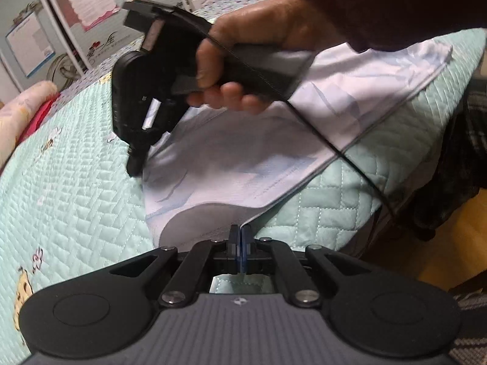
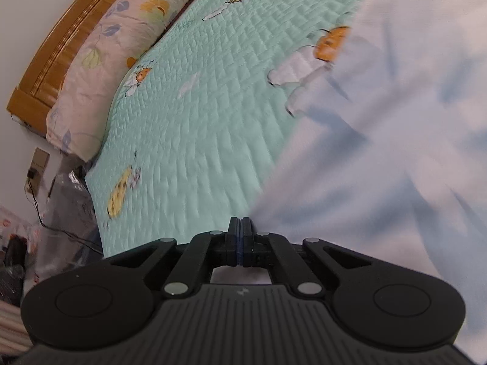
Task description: Fold clothes
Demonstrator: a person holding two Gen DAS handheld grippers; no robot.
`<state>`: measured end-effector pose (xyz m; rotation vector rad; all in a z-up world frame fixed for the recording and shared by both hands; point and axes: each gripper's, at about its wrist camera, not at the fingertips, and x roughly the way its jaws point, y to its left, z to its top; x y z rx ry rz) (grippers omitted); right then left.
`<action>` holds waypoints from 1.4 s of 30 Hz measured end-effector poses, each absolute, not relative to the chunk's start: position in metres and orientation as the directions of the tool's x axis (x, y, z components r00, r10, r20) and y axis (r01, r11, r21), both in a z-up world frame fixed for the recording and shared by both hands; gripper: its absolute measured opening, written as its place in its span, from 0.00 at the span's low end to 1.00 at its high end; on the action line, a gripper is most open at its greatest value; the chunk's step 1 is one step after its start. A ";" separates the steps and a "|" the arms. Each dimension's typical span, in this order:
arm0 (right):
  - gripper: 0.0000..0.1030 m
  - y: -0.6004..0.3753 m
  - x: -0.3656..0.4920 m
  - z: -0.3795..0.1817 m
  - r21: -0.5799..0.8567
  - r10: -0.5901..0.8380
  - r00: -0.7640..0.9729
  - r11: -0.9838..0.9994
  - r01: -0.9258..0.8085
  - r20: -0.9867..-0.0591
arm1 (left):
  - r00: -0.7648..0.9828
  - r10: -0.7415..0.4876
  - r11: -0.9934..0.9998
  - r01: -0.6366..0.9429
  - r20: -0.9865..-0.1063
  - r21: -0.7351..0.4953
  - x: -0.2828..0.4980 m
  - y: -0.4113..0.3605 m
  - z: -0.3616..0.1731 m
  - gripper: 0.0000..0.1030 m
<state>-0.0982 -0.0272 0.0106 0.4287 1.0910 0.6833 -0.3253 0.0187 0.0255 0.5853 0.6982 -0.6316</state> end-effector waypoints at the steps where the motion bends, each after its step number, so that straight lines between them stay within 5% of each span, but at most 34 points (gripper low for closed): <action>1: 0.00 -0.028 -0.101 0.017 0.617 0.692 0.299 0.721 -0.314 -0.657 | 0.599 -0.330 0.675 0.690 -0.730 0.261 -0.324 0.019 0.026 0.00; 10: 0.08 -0.047 -0.197 0.071 0.498 0.693 0.273 0.688 -0.528 -0.667 | 0.614 -0.348 0.707 0.668 -0.709 0.231 -0.326 0.025 0.019 0.00; 13: 0.41 -0.032 -0.228 0.081 0.371 0.650 0.290 0.682 -0.630 -0.702 | 0.621 -0.342 0.699 0.670 -0.705 0.251 -0.328 0.023 0.018 0.01; 21: 0.39 0.002 -0.260 0.072 0.120 0.510 0.337 0.671 -0.732 -0.791 | 0.634 -0.343 0.706 0.661 -0.694 0.255 -0.328 0.026 0.017 0.01; 24: 0.00 0.010 -0.252 0.067 0.132 0.511 0.328 0.673 -0.728 -0.794 | 0.629 -0.351 0.712 0.660 -0.693 0.239 -0.328 0.028 0.018 0.01; 32: 0.00 0.043 -0.226 0.062 0.113 0.520 0.322 0.641 -0.759 -0.791 | 0.620 -0.365 0.716 0.663 -0.695 0.217 -0.325 0.030 0.018 0.01; 36: 0.16 0.030 -0.229 0.060 0.188 0.542 0.257 0.633 -0.751 -0.800 | 0.623 -0.361 0.712 0.665 -0.694 0.227 -0.325 0.029 0.018 0.01; 38: 0.36 0.013 -0.235 0.065 0.221 0.561 0.258 0.646 -0.731 -0.787 | 0.624 -0.356 0.709 0.665 -0.696 0.233 -0.325 0.027 0.018 0.01; 42: 0.38 -0.037 -0.243 0.081 0.273 0.568 0.336 0.731 -0.626 -0.751 | 0.626 -0.339 0.706 0.663 -0.702 0.250 -0.326 0.024 0.020 0.01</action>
